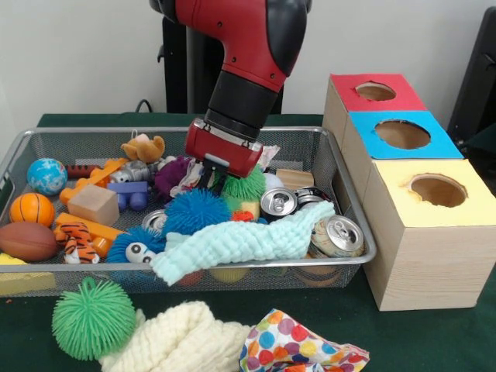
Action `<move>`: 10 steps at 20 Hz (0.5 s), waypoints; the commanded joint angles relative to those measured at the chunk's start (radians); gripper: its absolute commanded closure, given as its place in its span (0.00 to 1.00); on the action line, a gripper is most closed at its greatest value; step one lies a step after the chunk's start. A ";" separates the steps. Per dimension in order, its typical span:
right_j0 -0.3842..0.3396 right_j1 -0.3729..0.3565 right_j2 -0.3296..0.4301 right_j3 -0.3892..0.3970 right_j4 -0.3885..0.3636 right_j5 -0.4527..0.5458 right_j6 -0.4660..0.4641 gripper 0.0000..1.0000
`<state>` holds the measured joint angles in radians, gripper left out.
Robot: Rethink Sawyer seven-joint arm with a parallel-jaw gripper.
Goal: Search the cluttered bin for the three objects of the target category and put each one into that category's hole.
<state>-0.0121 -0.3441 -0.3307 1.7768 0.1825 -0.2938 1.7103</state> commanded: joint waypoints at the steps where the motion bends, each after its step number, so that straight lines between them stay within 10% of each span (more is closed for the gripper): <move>1: -0.009 0.056 0.060 0.066 -0.011 -0.059 0.222 1.00; 5: -0.016 0.011 0.063 0.040 -0.005 0.026 0.187 1.00; 10: -0.039 -0.189 0.001 -0.125 -0.022 0.574 -0.007 1.00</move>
<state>-0.0167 -0.4002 -0.3327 1.7653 0.1821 -0.1362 1.7103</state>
